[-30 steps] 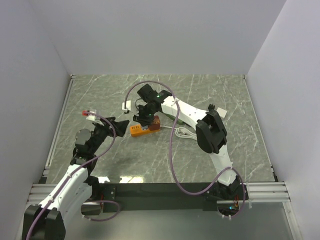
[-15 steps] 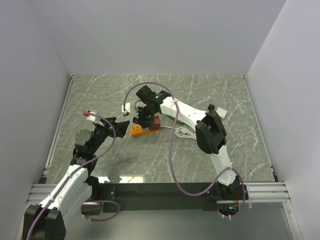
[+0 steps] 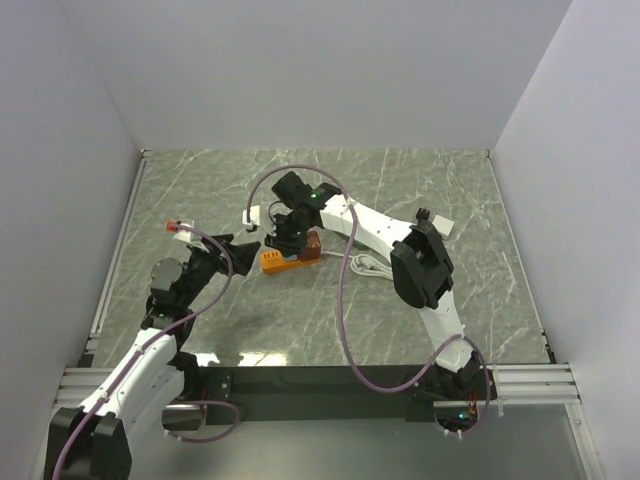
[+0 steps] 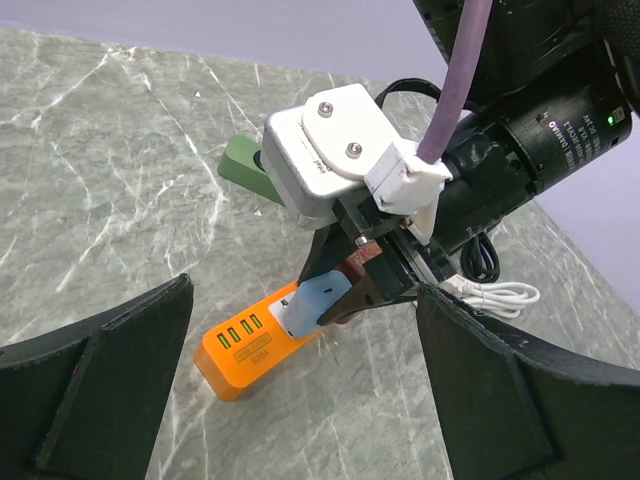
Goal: Insert the plug
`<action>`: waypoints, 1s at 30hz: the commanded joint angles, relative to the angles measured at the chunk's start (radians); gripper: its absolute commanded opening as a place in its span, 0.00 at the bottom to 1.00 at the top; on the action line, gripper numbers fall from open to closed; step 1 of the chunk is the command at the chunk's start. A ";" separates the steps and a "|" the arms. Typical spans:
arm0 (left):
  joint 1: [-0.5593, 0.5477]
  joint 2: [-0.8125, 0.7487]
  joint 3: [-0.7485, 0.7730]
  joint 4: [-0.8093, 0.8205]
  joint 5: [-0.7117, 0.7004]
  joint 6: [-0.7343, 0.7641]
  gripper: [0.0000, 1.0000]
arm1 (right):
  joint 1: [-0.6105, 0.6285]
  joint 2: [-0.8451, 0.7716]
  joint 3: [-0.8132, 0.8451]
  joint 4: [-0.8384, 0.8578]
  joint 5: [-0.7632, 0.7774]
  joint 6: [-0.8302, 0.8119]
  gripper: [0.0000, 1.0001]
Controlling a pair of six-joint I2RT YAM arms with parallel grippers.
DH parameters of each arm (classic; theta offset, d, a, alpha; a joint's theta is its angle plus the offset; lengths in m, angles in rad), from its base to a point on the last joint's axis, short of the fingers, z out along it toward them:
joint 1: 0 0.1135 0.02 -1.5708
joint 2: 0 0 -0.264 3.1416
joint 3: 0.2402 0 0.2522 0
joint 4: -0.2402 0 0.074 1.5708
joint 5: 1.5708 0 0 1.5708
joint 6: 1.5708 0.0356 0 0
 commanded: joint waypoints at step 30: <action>0.005 -0.009 -0.003 0.053 0.055 -0.005 0.99 | -0.042 -0.060 -0.283 0.203 0.215 0.008 0.00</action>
